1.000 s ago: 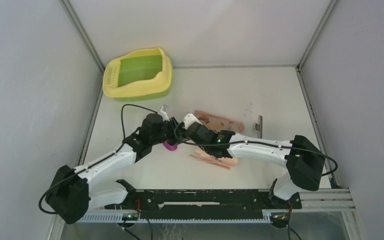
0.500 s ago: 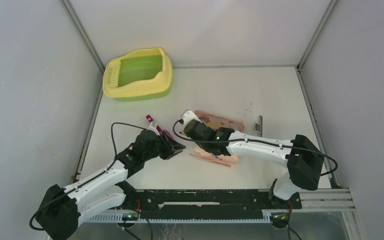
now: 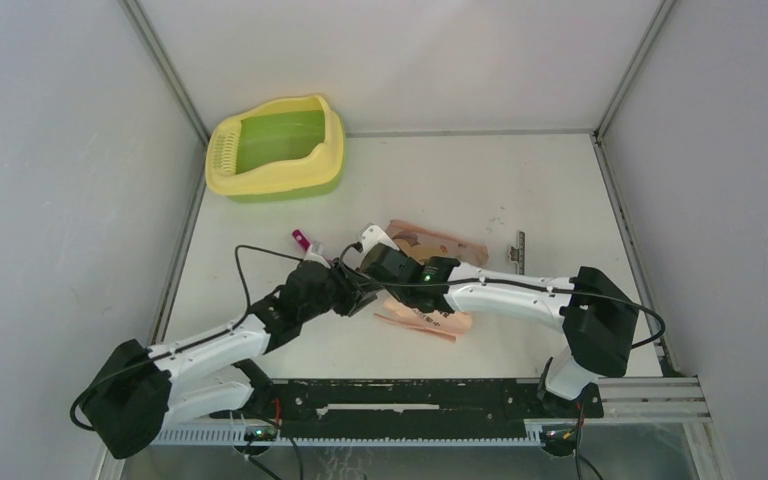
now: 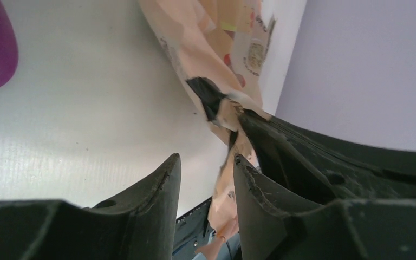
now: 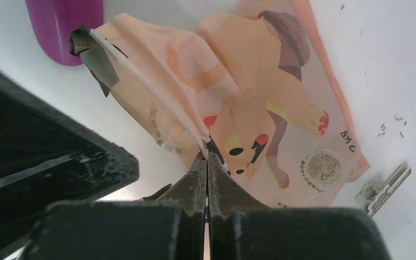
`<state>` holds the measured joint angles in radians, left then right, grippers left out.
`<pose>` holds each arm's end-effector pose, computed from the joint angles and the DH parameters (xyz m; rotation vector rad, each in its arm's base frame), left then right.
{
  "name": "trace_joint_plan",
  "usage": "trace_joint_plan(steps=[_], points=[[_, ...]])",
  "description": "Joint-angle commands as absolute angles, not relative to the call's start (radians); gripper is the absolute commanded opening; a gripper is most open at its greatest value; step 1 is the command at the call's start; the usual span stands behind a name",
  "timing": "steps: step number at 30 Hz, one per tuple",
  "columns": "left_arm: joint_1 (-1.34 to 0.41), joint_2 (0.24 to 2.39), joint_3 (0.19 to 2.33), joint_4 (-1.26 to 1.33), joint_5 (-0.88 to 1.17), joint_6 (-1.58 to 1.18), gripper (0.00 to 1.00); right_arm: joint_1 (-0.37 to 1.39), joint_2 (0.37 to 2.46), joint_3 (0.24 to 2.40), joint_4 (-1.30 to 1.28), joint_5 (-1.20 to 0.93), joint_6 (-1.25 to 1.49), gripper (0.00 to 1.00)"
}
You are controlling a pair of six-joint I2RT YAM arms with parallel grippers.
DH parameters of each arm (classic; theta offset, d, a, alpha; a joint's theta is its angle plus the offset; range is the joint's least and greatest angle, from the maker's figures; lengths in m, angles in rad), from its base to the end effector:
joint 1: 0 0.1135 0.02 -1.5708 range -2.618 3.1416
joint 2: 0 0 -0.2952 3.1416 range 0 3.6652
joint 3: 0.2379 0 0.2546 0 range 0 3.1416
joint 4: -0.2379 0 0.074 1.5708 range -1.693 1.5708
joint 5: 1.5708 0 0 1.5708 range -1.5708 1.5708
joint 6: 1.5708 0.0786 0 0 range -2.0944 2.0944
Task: Fill the litter box with clean litter
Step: Open the cat litter bag at the center of the board.
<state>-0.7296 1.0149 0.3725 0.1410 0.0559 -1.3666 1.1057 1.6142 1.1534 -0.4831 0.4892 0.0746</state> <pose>0.1700 -0.1579 0.1908 -0.7025 2.2554 -1.2451 0.1968 0.3099 0.2360 -0.9976 2.1478 -0.0637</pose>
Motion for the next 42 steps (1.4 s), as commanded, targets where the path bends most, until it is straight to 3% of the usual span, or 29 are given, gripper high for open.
trace_joint_plan(steps=[1,16,27,42], points=[[-0.749,1.099,0.417,0.238,0.01,-1.4,0.45,1.118,1.614,1.199,-0.448,0.5,0.11,0.0],[-0.796,1.184,0.438,0.348,-0.116,-1.454,0.43,1.124,1.607,1.198,-0.455,0.489,0.127,0.0],[-0.829,1.184,0.461,0.306,-0.109,-1.449,0.28,1.123,1.613,1.198,-0.459,0.486,0.129,0.0],[-0.836,1.15,0.47,0.242,-0.146,-1.447,0.32,1.12,1.619,1.198,-0.46,0.482,0.126,0.0]])
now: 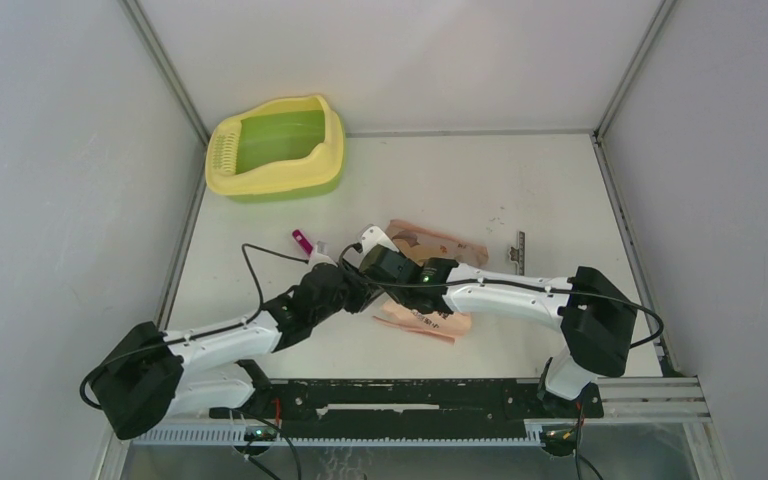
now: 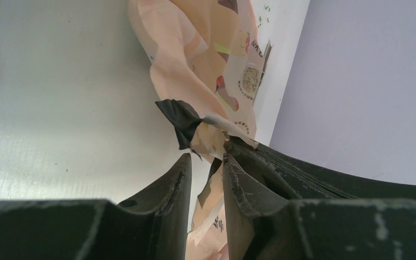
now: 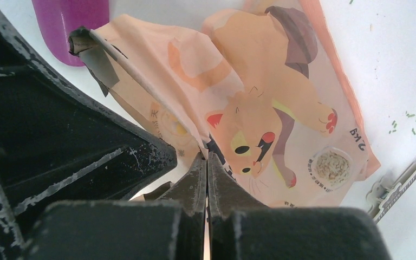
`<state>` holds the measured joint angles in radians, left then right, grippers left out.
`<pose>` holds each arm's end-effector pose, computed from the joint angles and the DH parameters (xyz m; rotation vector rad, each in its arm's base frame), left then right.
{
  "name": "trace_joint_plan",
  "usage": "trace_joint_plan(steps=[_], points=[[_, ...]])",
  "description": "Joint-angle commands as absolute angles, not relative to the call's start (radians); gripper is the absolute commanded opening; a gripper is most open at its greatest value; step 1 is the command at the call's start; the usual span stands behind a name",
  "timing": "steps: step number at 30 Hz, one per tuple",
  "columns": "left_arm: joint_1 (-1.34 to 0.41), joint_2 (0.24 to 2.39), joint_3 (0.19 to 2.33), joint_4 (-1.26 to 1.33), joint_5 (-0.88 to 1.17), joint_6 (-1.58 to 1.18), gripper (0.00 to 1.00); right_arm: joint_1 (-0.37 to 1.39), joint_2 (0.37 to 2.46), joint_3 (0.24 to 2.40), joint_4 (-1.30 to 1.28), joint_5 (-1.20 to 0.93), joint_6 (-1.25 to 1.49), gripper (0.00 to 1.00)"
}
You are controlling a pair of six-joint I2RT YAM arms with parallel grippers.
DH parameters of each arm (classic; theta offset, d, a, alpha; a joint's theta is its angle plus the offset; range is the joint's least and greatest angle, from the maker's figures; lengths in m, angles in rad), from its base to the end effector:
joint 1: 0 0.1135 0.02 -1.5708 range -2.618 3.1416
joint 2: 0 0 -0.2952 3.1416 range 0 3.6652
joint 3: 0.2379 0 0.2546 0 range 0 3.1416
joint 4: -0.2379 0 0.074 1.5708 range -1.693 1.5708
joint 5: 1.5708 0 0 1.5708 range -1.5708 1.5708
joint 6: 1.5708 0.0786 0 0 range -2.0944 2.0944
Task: Fill the litter box with clean litter
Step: Open the cat litter bag at the center of the board.
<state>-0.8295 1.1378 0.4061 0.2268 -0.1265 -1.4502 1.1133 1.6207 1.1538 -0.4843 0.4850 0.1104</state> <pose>0.1784 -0.1802 0.1873 -0.7934 2.1891 -1.1855 0.1946 0.3122 0.2337 -0.9738 2.1666 -0.0441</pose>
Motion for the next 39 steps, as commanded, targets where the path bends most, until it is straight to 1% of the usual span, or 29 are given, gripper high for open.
trace_joint_plan(steps=[1,10,18,30,32,36,39], points=[[-0.835,1.156,0.471,0.242,-0.154,-1.447,0.32,1.121,1.618,1.198,-0.46,0.482,0.126,0.0],[-0.821,1.21,0.496,0.255,-0.166,-1.439,0.33,1.12,1.616,1.198,-0.468,0.488,0.123,0.0],[-0.803,1.216,0.52,0.24,-0.178,-1.43,0.35,1.121,1.616,1.198,-0.474,0.489,0.124,0.0],[-0.779,1.284,0.553,0.224,-0.167,-1.411,0.32,1.121,1.615,1.198,-0.475,0.487,0.124,0.0],[-0.777,1.296,0.554,0.223,-0.167,-1.411,0.31,1.123,1.615,1.198,-0.473,0.485,0.125,0.0],[-0.764,1.32,0.549,0.234,-0.163,-1.409,0.19,1.128,1.619,1.199,-0.471,0.482,0.126,0.0],[-0.751,1.322,0.548,0.232,-0.159,-1.403,0.13,1.134,1.621,1.198,-0.472,0.485,0.126,0.0]])
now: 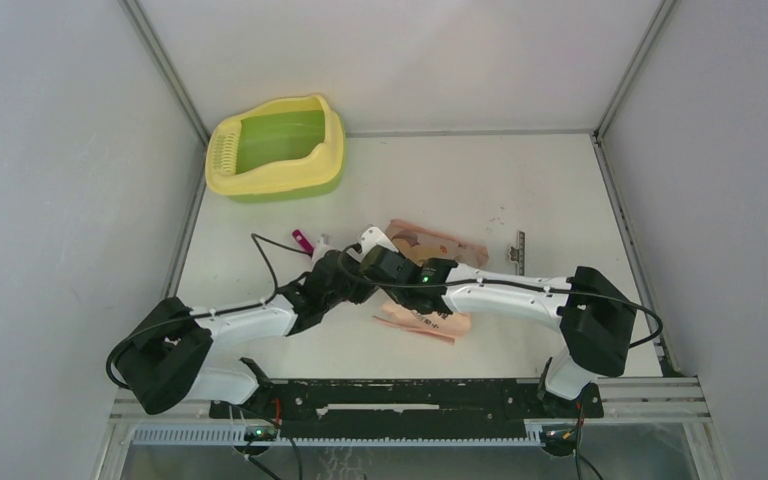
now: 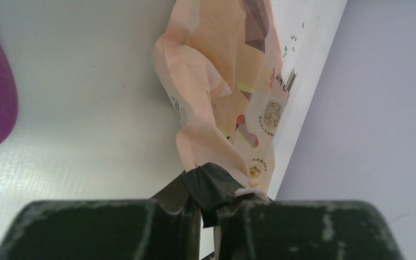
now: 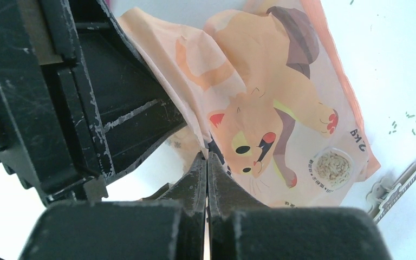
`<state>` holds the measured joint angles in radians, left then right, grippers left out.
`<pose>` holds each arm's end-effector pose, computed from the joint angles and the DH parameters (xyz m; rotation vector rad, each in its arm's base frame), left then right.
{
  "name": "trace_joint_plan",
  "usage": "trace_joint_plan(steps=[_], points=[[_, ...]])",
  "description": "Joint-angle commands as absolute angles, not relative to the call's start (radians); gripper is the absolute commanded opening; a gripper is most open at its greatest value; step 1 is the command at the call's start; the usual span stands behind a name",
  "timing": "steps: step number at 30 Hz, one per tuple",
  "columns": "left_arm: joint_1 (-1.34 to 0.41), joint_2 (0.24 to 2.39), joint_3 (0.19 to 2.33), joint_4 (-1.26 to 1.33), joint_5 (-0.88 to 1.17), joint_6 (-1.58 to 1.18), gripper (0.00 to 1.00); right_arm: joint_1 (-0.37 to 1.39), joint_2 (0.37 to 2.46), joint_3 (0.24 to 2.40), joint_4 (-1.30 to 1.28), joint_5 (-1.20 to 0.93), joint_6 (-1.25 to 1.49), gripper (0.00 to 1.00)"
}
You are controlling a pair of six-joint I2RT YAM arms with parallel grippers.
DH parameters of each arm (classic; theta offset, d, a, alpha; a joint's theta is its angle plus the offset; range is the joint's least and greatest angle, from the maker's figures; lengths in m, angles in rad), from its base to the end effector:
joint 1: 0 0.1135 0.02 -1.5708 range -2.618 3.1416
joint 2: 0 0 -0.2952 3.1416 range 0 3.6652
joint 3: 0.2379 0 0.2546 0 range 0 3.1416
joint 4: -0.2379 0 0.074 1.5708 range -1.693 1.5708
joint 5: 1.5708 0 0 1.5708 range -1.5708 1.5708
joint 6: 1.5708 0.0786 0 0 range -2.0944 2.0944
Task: Fill the litter box with clean litter
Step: Open the cat litter bag at the center of the board.
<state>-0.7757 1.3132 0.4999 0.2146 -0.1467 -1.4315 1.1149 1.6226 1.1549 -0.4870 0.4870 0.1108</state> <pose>0.2106 -0.1905 0.1749 -0.8537 2.2227 -1.0435 0.1942 0.3125 0.2332 -0.9761 2.1673 -0.0479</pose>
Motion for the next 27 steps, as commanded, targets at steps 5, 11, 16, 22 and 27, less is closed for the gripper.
trace_joint_plan(steps=[5,11,16,22,27], points=[[-0.737,1.305,0.556,0.197,-0.155,-1.383,0.01,1.14,1.627,1.198,-0.474,0.497,0.124,0.0],[-0.736,1.249,0.544,0.156,-0.124,-1.374,0.0,1.126,1.632,1.198,-0.465,0.542,0.112,0.0],[-0.738,1.194,0.512,0.132,-0.105,-1.378,0.0,1.104,1.632,1.209,-0.459,0.611,0.097,0.0],[-0.738,1.159,0.468,0.129,-0.087,-1.386,0.0,1.102,1.638,1.223,-0.421,0.748,0.037,0.0],[-0.737,1.147,0.461,0.13,-0.068,-1.385,0.0,1.126,1.659,1.225,-0.356,0.912,-0.063,0.0]])
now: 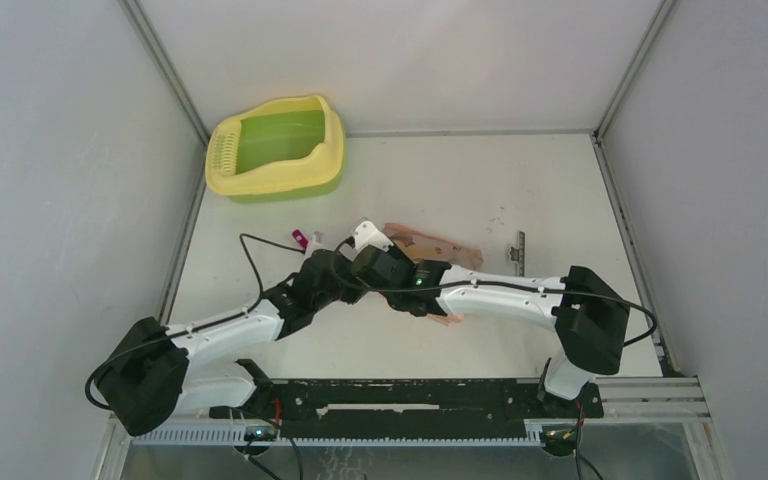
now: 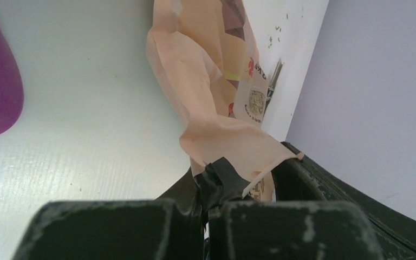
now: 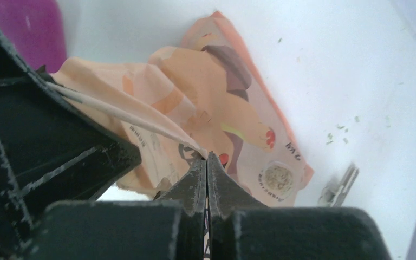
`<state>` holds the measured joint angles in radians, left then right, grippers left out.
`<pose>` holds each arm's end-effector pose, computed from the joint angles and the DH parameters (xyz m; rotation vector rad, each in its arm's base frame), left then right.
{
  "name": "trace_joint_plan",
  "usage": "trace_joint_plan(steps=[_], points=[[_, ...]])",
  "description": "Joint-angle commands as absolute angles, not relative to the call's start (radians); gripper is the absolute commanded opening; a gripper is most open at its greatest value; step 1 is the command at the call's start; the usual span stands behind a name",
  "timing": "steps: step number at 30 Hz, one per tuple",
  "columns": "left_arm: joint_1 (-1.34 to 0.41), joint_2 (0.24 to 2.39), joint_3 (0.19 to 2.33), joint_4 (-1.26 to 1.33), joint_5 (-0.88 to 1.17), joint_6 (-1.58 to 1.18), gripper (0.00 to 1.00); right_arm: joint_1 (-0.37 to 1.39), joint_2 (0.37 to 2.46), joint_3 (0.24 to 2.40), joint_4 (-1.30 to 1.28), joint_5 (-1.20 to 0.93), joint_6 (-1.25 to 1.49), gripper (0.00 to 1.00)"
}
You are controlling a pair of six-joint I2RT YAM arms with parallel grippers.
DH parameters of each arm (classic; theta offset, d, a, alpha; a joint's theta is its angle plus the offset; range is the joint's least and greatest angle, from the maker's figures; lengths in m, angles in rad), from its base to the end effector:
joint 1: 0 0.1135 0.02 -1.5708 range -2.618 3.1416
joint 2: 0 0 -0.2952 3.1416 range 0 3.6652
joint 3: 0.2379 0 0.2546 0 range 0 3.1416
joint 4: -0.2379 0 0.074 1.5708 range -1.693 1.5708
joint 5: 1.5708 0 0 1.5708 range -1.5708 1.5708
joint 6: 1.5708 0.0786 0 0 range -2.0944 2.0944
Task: Fill the litter box with clean litter
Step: Open the cat litter bag at the center of the board.
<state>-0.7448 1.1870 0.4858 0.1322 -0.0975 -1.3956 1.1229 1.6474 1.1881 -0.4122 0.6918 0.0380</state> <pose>0.2004 -0.1743 0.1914 -0.8155 2.2196 -1.0800 0.2087 0.3186 0.2490 -0.8845 2.0252 -0.2222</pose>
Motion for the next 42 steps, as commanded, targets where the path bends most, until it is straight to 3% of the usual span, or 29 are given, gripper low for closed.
trace_joint_plan(steps=[1,17,27,36,40,42], points=[[-0.737,1.146,0.465,0.13,-0.063,-1.382,0.0,1.128,1.66,1.226,-0.345,0.938,-0.081,0.0],[-0.737,1.14,0.441,0.121,-0.022,-1.354,0.0,1.147,1.59,1.226,-0.167,1.091,-0.242,0.0],[-0.737,1.124,0.379,0.135,-0.008,-1.348,0.0,1.136,1.542,1.226,-0.181,1.095,-0.197,0.0],[-0.748,1.104,0.279,0.158,0.044,-1.333,0.0,1.06,1.489,1.226,-0.288,0.887,-0.097,0.01],[-0.767,1.114,0.277,0.17,0.063,-1.326,0.0,0.992,1.476,1.271,-0.411,0.689,-0.008,0.12],[-0.778,1.119,0.288,0.17,0.076,-1.319,0.0,0.951,1.459,1.28,-0.443,0.599,0.025,0.13]])
